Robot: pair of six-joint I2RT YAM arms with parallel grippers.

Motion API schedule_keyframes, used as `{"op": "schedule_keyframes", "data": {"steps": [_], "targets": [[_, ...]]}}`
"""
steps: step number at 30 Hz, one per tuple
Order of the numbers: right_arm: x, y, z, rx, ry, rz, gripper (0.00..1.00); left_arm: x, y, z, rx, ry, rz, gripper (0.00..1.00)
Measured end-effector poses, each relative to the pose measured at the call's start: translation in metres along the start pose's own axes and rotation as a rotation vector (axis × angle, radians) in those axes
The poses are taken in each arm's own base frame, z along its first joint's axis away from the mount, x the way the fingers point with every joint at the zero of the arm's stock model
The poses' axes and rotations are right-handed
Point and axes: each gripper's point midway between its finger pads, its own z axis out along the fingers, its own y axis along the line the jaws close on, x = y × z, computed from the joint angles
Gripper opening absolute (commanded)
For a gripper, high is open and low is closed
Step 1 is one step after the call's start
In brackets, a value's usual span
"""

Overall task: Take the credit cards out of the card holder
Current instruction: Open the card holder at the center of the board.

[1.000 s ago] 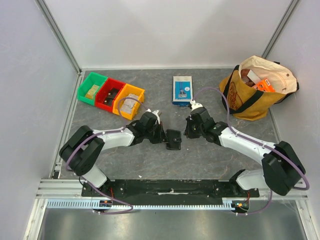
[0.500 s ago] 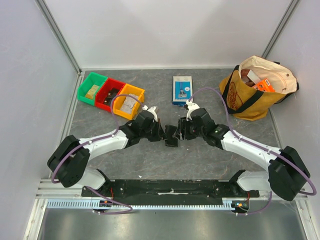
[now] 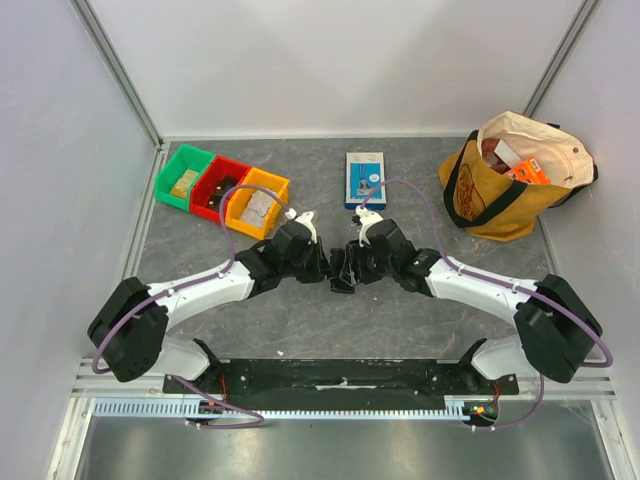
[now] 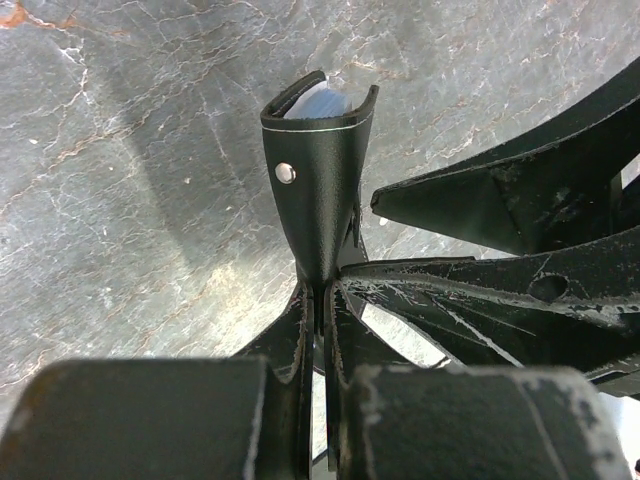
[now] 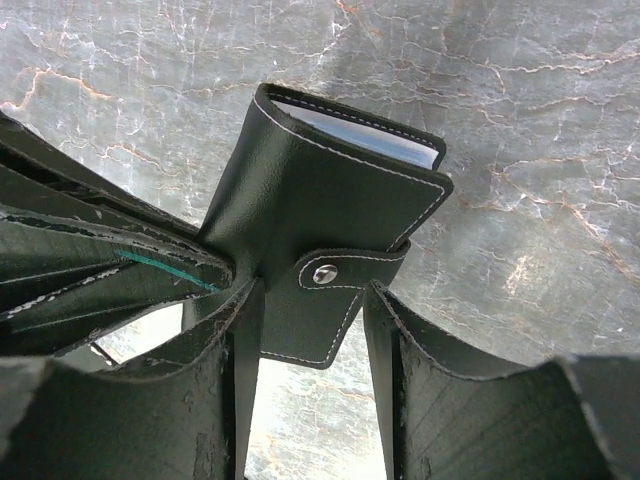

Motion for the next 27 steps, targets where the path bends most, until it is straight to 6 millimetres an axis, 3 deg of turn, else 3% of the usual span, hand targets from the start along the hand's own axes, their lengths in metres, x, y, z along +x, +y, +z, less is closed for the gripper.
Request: {"op": "schedule_keyframes", "data": {"steps": [4,10,14,19,27], "targets": [[-0.001,0.0,0.003,0.001,-0.002,0.0,0.47,0.001,0.001,-0.002,-0.019,-0.002,0.012,0.02],[-0.002,-0.005,0.008,0.031,-0.014,0.001,0.27,0.002,-0.001,-0.006,-0.033,-0.004,0.04,0.02],[-0.005,-0.002,0.009,0.028,-0.035,-0.001,0.24,-0.001,-0.004,-0.007,-0.042,-0.013,0.06,0.02],[-0.01,0.001,0.01,0.022,-0.053,0.001,0.01,-0.005,-0.008,-0.009,-0.048,-0.027,0.09,0.02],[-0.021,0.005,0.007,0.012,-0.097,0.014,0.0,-0.014,-0.012,-0.023,-0.057,-0.073,0.11,0.02]]}}
